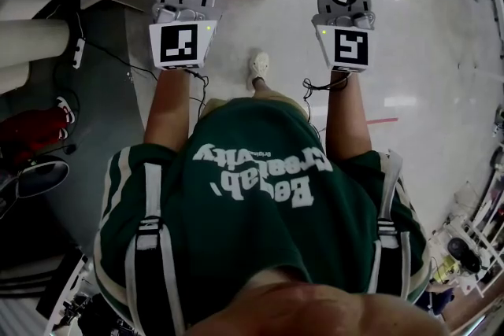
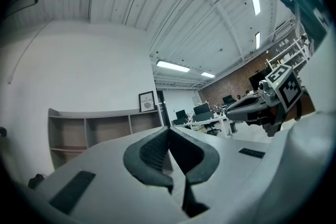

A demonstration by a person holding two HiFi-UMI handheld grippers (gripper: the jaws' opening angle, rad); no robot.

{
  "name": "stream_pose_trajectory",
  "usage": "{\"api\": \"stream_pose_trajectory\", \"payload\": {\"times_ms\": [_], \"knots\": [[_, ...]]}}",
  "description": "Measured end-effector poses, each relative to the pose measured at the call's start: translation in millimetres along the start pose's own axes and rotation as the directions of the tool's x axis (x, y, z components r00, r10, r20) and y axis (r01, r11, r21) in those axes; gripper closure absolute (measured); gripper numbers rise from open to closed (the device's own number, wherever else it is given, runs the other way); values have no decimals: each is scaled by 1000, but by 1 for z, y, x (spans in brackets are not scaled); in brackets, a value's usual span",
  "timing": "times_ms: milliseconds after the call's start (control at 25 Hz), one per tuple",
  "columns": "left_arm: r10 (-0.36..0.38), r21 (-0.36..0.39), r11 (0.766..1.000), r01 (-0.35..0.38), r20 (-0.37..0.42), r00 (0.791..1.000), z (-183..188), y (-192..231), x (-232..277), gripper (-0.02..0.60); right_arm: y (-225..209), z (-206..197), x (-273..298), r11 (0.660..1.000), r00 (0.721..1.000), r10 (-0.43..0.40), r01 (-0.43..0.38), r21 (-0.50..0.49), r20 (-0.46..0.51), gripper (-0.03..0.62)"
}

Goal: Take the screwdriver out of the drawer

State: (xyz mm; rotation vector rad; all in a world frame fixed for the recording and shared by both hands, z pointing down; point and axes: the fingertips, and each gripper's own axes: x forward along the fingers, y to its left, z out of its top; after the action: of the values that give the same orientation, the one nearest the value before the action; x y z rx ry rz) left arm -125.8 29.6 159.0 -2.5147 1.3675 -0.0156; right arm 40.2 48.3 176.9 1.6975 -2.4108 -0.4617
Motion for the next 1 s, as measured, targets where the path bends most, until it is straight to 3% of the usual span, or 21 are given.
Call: {"api": "stream_pose_trajectory", "payload": {"times_ms": [120, 360, 640, 800, 1000], "knots": [[2, 5, 1000, -2, 4, 1000, 2, -2, 24, 565, -10, 1, 14, 996, 997, 67, -68, 63, 28, 562], [9, 25, 1000, -9, 9, 1000, 4, -7, 63, 565, -36, -6, 36, 975, 988, 117, -133, 180, 97, 562], [31, 44, 999, -32, 6, 999, -16, 8, 92, 565, -50, -34, 74, 961, 993, 97, -111, 253, 67, 562], [44, 3, 999, -44, 4, 999, -18, 9, 94, 565, -57, -33, 80, 953, 994, 71, -93, 288, 84, 562], [33, 5, 999, -33, -15, 999, -27, 3, 95, 565, -55, -41, 81, 940, 994, 79, -101, 327, 78, 562]]}}
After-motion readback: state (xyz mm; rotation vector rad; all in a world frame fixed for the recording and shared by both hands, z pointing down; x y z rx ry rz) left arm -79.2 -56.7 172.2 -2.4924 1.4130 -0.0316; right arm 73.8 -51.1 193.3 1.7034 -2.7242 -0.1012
